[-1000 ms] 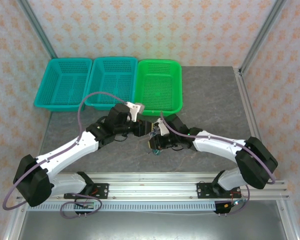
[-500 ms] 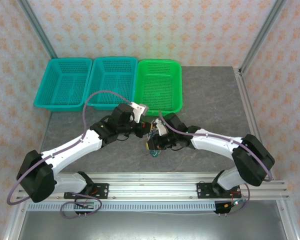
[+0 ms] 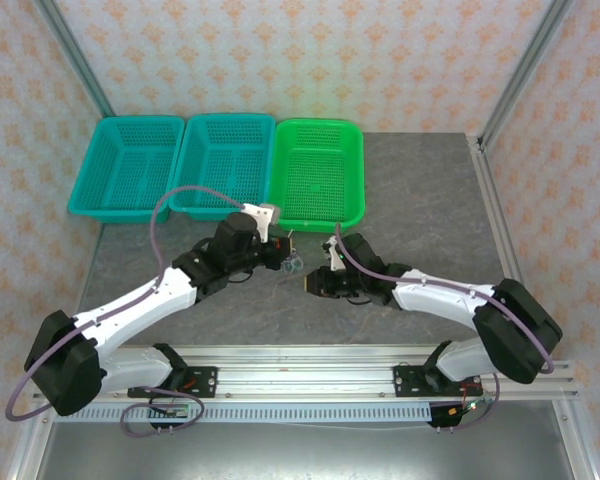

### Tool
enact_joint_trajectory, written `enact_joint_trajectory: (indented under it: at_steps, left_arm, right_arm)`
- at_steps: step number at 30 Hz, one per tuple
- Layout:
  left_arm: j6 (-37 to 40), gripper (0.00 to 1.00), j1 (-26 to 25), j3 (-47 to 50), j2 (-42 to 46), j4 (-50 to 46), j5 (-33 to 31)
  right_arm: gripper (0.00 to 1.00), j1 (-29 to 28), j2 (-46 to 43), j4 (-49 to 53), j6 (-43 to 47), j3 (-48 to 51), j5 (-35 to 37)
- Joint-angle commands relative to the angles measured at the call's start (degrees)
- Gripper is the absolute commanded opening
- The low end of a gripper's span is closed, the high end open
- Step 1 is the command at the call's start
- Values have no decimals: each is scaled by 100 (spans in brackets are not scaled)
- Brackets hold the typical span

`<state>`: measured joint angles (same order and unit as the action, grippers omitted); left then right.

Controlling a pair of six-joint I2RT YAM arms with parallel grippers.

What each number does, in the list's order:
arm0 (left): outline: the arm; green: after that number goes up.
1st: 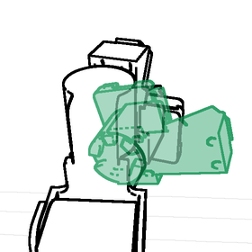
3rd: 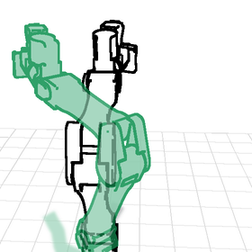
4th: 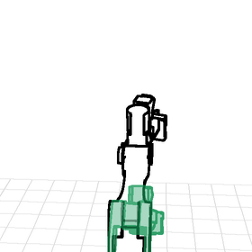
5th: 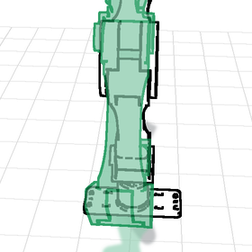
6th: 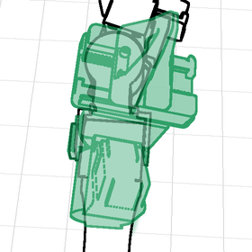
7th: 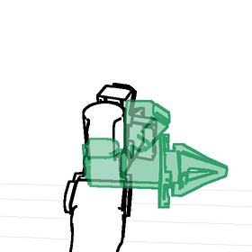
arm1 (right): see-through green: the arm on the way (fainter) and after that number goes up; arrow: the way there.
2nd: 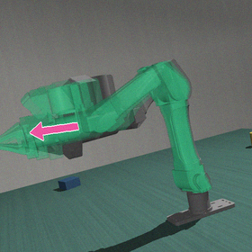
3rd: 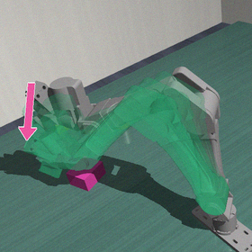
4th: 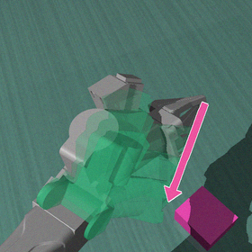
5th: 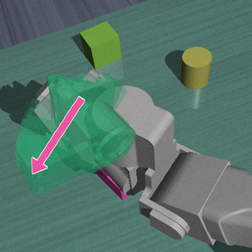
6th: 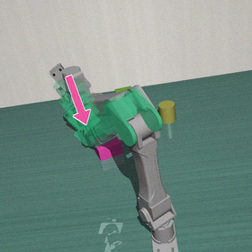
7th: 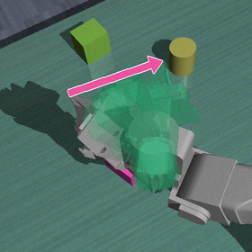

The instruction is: Untangle the cables

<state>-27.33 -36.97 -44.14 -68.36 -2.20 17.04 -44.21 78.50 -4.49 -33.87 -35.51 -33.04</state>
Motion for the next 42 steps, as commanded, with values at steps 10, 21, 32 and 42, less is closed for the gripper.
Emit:
enact_joint_trajectory:
  at_steps: [10,21,32,42]
  left_arm:
    - [-966,0,32,11,-750,852,360]
    - [-1437,0,6,214,-1566,1170,488]
    - [-1317,0,-14,177,-1374,1100,467]
    - [-1304,0,-12,198,-1288,1048,364]
  right_arm:
    - [49,-8,-845,-1537,163,489,606]
    - [58,-9,-1100,-1666,3744,997,1497]
    - [53,2,545,-1963,3524,343,1022]
    - [9,9,1465,-2152,3167,-211,637]
